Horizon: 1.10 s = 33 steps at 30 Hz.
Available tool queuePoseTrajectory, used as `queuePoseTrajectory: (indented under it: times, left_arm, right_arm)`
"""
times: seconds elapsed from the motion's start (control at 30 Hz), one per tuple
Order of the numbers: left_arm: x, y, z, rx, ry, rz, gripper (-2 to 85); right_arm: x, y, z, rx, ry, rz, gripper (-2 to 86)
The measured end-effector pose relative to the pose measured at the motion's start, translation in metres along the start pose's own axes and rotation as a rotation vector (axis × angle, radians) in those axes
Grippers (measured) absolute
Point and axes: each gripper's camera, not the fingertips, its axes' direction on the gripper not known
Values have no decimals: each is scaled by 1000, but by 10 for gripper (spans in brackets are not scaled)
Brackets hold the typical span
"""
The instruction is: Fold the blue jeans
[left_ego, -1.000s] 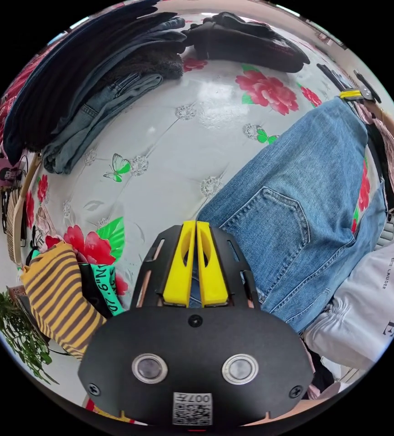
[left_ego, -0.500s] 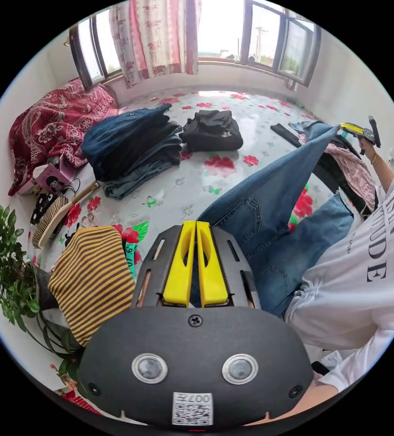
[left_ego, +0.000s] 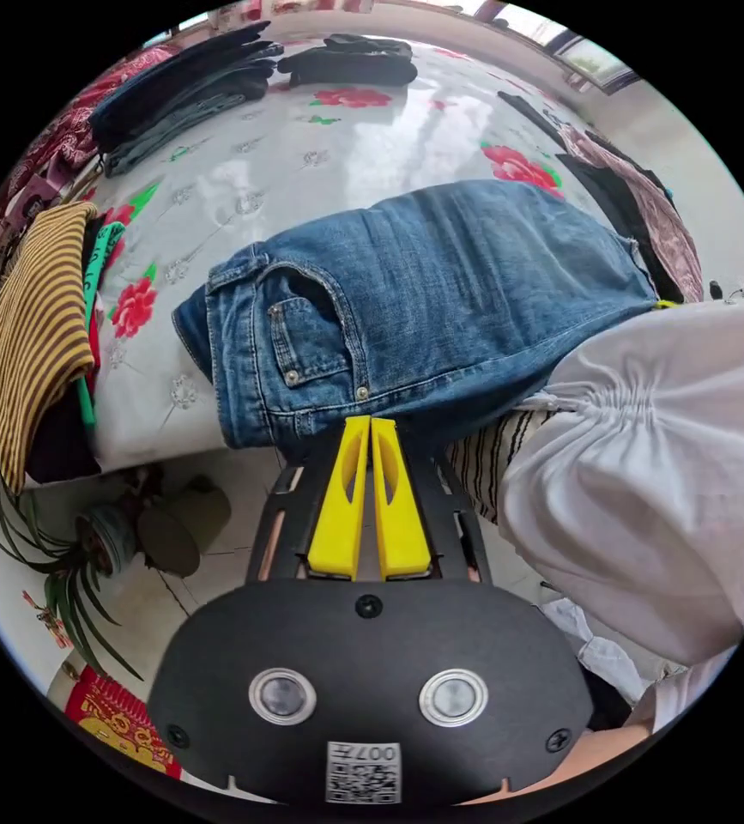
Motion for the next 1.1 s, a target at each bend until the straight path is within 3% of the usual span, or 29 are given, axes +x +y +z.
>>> queuePoseTrajectory:
  times: [0.1,0.17,0.27,0.37,0.47,0.6,0.73,0.9,1.1]
  left_arm:
    - [1,6,-32,74,-55,30,-9]
    - [-4,13,-28,85,-44,13,-9]
    - [-14,18,21,-3,-1,-19,-5]
    - [-25,11,48,-93,42,-58,10]
    - [-23,14,22,-57,16,-27,59]
    - [-50,63,-13,103,58,-262,85]
    - [-78,116,-11,266,180,-547,89]
    - [-90,113,7,269,225,-634,98]
    - [-100,106,14,304,271,-719,103]
  right_arm:
    - [-9,2,-33,79,88,-87,-2]
    - [-5,9,-7,26,97,-90,-1]
    - [18,14,49,-130,-17,-10,1]
    - [51,11,29,-51,-165,131,9]
    - [73,21,-9,50,-232,159,25]
    - [116,44,-27,210,-206,388,40]
    - [147,40,17,153,-336,589,46]
    - [130,7,28,44,-176,589,20]
    - [96,-27,-72,189,49,385,5]
